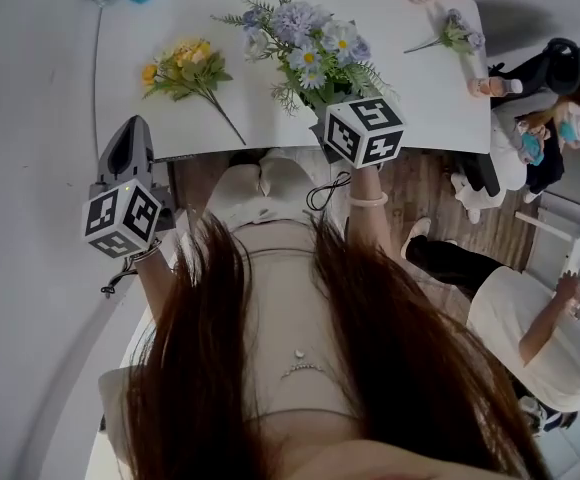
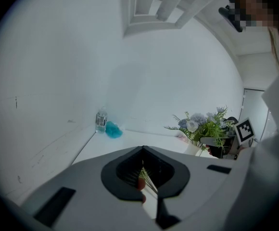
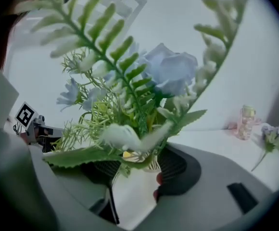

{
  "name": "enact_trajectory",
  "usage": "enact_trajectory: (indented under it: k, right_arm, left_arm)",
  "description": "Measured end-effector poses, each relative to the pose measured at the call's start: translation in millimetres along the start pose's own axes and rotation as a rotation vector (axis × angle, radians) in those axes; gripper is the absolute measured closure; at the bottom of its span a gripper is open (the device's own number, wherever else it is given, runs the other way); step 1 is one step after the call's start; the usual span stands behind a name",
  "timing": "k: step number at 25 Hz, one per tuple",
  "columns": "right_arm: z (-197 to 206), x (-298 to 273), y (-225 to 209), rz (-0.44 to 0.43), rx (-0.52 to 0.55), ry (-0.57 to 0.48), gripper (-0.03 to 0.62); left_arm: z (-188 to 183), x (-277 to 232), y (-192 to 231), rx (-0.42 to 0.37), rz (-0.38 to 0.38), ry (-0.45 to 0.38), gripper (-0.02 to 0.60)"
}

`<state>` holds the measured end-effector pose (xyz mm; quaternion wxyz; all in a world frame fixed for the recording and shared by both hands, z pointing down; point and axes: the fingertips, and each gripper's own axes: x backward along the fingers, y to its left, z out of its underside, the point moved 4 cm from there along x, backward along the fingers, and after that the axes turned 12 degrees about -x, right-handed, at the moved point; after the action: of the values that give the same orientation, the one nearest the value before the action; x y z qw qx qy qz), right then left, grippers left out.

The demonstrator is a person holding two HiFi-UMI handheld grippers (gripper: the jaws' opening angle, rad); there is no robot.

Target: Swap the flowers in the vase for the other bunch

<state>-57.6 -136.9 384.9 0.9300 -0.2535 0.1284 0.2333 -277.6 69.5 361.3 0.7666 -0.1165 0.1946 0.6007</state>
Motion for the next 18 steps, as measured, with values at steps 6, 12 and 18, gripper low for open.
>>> enact_trajectory:
  k: [6,12,18]
  right_arm:
    - [3,3,3,0.049,-0.005,-0.017,0.373]
    - [4,5,-1,0.114,-0.029,-0.036,0.356]
    - [5,7,-6,0.179,-0.036,-0.049,0.335]
  left_arm:
    - [-2,-8,6,-0.015,0.052,-0.003,0.578]
    - [-8,-18,10,-0.044,0.119,0.004,0.578]
    - [-11,-19,14,-0.052,0.152,0.007,0.578]
